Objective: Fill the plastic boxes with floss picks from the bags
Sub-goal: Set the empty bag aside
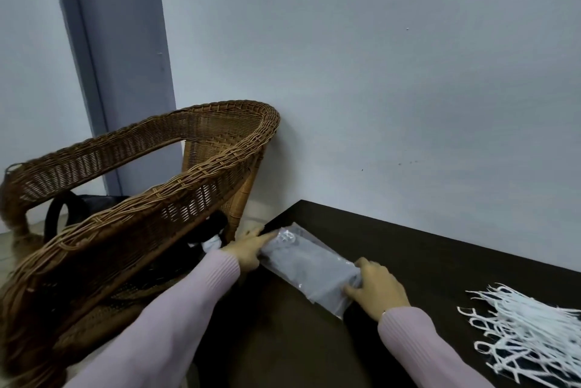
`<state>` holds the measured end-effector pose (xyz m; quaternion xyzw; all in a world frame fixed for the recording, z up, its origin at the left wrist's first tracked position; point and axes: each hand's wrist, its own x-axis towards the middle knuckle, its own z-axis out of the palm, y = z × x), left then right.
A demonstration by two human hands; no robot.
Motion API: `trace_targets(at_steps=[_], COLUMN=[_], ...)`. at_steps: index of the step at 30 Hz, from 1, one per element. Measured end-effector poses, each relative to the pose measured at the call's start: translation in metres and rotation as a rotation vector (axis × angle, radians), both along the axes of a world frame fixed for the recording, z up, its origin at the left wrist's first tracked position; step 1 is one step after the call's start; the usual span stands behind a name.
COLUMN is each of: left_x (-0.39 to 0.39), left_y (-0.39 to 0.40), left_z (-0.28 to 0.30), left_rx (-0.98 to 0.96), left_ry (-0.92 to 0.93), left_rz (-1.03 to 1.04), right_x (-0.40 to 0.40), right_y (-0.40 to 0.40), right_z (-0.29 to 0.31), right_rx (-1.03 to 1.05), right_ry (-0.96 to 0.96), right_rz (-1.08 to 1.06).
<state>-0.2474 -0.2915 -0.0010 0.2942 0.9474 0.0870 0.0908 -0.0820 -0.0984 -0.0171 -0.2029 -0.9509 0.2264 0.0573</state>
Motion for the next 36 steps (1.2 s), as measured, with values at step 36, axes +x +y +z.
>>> trace_targets(at_steps=[36], left_x=[0.019], left_y=[0.059], left_z=[-0.02], left_rx=[-0.231], left_ry=[0.276], left_rz=[-0.021], right_x=[-0.01], right_y=[0.013], right_z=[-0.012], right_rx=[-0.091], right_ry=[0.11], right_rz=[0.032])
